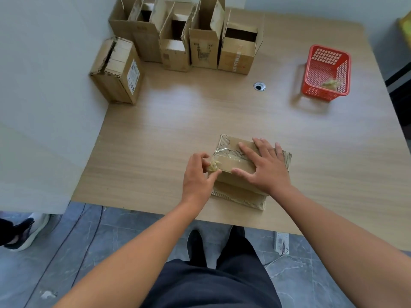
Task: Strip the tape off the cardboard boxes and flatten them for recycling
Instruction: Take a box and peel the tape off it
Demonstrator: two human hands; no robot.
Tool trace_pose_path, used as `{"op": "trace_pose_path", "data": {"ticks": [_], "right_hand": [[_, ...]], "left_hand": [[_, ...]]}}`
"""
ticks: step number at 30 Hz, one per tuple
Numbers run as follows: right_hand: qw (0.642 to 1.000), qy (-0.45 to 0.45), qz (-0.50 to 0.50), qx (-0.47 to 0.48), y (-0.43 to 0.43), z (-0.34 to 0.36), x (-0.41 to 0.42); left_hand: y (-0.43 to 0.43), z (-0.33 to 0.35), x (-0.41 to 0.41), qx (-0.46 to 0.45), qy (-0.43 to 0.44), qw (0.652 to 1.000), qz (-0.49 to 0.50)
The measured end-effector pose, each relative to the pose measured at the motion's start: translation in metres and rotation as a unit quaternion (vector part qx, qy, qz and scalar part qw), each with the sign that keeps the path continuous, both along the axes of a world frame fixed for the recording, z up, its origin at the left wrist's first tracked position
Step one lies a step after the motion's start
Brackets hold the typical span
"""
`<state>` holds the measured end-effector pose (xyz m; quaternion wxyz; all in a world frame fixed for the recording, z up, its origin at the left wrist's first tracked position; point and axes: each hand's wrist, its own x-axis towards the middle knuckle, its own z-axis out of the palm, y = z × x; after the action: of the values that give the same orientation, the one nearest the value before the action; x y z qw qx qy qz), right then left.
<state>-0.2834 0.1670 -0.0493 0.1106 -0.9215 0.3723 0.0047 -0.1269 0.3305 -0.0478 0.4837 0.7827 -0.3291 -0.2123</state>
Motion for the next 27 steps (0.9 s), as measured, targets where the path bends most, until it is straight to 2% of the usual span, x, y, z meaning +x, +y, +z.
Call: {"op": "trace_pose_path", "data": {"ticks": [7, 10, 14, 21, 24, 27], "right_hand": [[1.0, -0.017, -0.023, 0.006, 0.002, 0.001, 0.0], [0.999, -0.013, -0.029, 0.006, 0.0, 0.002, 0.002], [1.0, -0.017, -0.01, 0.007, -0.003, 0.002, 0.0], [1.0, -0.01, 0.02, 0.02, -0.003, 0.006, -0.008], [0.999, -0.022, 0.013, 0.029, -0.003, 0.005, -0.008], [0.999, -0.036, 0.024, 0.028, -0.002, 0.002, -0.009]], "left_hand": [[0.012, -0.011, -0.008, 0.009, -0.062, 0.998, 0.021], [0.028, -0.013, -0.014, 0.034, -0.027, 0.999, 0.014], [0.024, -0.006, -0.006, -0.005, 0.009, 1.0, -0.009], [0.018, 0.0, 0.011, 0.012, 0.051, 0.997, -0.061], [0.028, -0.009, 0.004, 0.013, 0.031, 0.999, -0.032], [0.039, -0.019, -0.005, 0.033, 0.019, 0.998, -0.049]]}}
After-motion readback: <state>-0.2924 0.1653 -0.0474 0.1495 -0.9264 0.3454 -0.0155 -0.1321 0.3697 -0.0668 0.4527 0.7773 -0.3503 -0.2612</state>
